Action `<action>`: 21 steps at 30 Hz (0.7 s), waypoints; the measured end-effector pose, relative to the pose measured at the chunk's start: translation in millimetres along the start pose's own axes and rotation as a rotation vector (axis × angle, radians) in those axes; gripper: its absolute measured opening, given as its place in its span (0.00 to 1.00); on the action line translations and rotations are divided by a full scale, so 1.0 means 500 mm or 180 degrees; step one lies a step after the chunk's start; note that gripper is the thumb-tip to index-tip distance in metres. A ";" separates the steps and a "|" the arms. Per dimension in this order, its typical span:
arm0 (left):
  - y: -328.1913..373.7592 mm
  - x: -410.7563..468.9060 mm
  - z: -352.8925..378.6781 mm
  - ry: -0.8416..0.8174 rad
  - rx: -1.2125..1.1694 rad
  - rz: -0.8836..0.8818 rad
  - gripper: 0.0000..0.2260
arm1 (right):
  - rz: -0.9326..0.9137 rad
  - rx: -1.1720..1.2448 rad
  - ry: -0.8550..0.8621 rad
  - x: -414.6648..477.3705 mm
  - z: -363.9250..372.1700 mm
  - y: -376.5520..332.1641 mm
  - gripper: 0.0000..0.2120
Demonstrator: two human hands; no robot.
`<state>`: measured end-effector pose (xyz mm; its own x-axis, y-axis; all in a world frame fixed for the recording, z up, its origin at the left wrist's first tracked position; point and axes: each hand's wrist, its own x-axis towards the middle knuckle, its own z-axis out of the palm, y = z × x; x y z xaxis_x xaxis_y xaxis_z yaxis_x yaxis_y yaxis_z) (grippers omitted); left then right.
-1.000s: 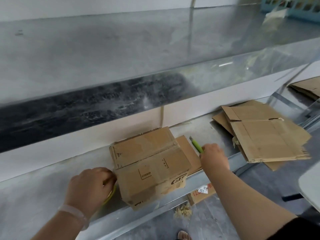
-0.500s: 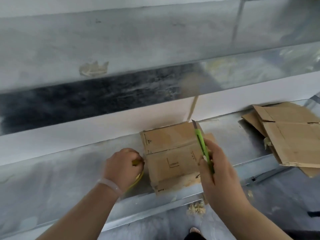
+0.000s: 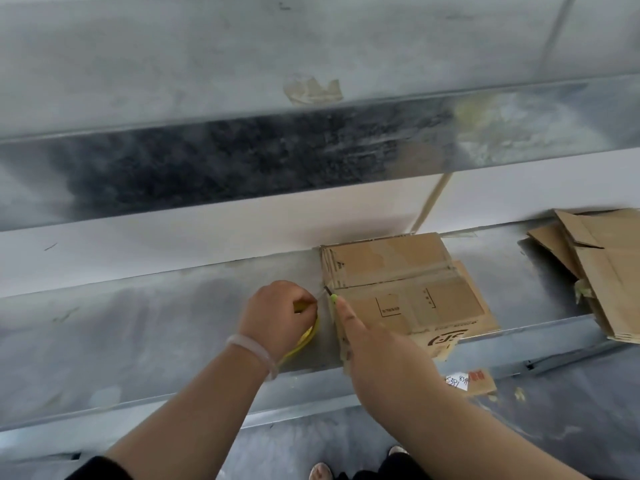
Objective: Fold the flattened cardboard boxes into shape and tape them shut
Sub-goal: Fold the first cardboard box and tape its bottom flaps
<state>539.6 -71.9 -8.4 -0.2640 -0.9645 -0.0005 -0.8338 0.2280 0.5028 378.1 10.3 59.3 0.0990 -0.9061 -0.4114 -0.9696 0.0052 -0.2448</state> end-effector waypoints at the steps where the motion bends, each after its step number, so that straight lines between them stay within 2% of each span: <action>1: 0.003 0.000 0.000 -0.0019 -0.0014 -0.0012 0.09 | 0.0005 0.0032 -0.0016 0.000 -0.003 -0.004 0.41; 4: 0.011 0.002 0.003 0.0002 -0.0001 -0.0052 0.12 | 0.0012 0.0052 -0.0176 -0.002 -0.009 -0.022 0.41; 11: 0.016 -0.002 0.011 0.0129 -0.0001 -0.0020 0.13 | 0.0072 -0.0066 -0.0421 0.014 -0.011 -0.047 0.40; 21: 0.022 -0.005 0.008 0.0227 -0.0148 -0.0122 0.07 | 0.0187 -0.0308 -0.0543 0.029 -0.010 -0.060 0.38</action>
<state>529.1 -66.5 -6.6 -0.1958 -0.9798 0.0404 -0.8187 0.1860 0.5433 407.4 -5.1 65.0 0.0703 -0.8206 -0.5671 -0.9910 0.0077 -0.1340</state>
